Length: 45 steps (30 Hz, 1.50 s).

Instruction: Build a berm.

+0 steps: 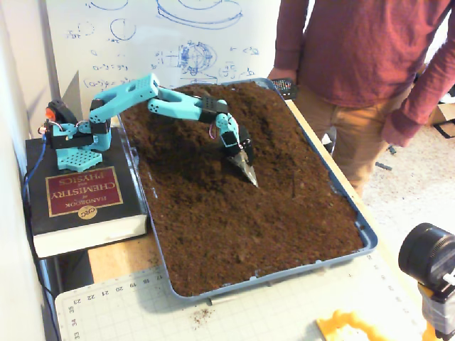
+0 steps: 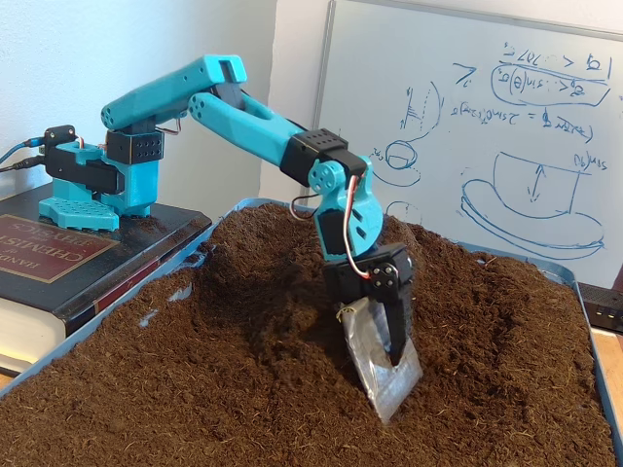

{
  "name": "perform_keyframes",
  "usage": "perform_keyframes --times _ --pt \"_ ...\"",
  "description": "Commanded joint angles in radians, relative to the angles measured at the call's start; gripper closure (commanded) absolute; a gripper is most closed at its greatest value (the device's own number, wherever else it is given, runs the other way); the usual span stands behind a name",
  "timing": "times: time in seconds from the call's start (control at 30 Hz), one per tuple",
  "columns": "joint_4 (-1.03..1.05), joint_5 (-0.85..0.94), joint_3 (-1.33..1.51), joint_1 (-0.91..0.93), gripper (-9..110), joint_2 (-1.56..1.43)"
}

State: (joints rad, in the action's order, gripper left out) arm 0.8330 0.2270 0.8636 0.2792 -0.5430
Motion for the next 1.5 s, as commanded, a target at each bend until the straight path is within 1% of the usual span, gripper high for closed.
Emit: perform_keyframes --times 0.0,0.4,1.0,1.1,1.27,1.47 --pt "0.072 0.015 0.097 0.008 101 -0.057" --pt "0.074 0.002 0.146 0.003 101 -0.173" --pt "0.060 -0.003 0.123 -0.006 101 -0.523" --pt "0.060 -0.009 0.075 -0.009 101 -0.538" --pt "0.060 -0.130 -0.117 -0.064 101 -0.413" --pt "0.060 -0.276 -0.476 -0.158 101 -0.098"
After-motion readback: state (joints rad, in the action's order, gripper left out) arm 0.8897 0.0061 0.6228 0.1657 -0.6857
